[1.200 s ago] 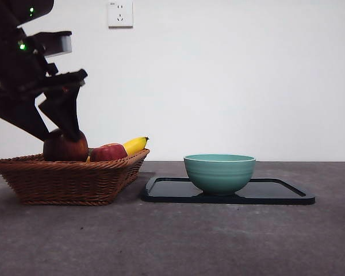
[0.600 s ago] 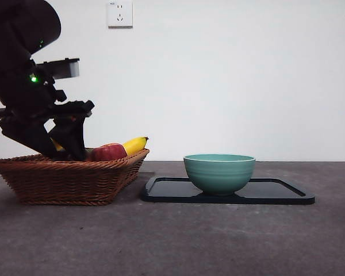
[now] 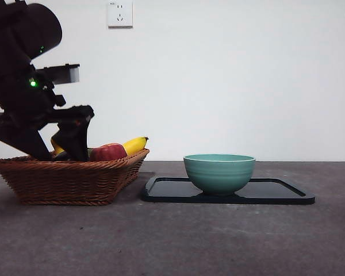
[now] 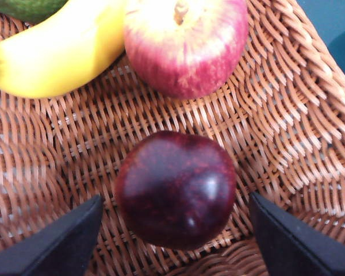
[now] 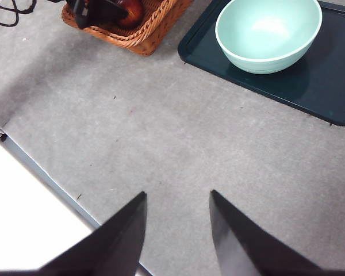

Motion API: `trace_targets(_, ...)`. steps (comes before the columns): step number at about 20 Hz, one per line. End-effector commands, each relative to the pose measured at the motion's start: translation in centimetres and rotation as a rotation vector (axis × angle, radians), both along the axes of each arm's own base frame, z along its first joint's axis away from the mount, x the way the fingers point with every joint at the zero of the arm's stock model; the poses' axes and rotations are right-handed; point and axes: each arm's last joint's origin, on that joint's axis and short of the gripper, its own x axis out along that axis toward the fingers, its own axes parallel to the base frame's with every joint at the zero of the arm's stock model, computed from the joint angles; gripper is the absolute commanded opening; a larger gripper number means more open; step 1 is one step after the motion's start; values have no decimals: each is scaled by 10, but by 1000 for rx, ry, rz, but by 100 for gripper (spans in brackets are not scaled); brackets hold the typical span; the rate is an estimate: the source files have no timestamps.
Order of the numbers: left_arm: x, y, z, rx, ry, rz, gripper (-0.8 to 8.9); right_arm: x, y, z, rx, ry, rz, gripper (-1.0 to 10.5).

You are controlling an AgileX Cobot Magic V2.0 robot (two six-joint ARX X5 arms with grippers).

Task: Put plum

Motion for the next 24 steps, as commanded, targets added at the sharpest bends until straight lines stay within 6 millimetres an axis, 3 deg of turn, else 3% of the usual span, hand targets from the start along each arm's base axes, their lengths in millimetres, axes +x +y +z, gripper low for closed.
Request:
trace_targets(1, -5, -2, 25, -29, -84, -9, 409, 1, 1, 0, 4, 4, 0, 175)
trace_targets(6, -41, 0, 69, -71, -158, -55, 406, 1, 1, 0, 9, 12, -8, 175)
trace_targets(12, -101, 5, 109, -294, -122, -292, 405, 2, 1, 1, 22, 13, -24, 175)
trace_targets(18, -141, 14, 116, -412, 42, -460, 403, 2, 1, 1, 36, 32, -45, 176)
trace_targets(24, -145, 16, 114, -405, 81, -459, 403, 2, 1, 1, 63, 67, -80, 176)
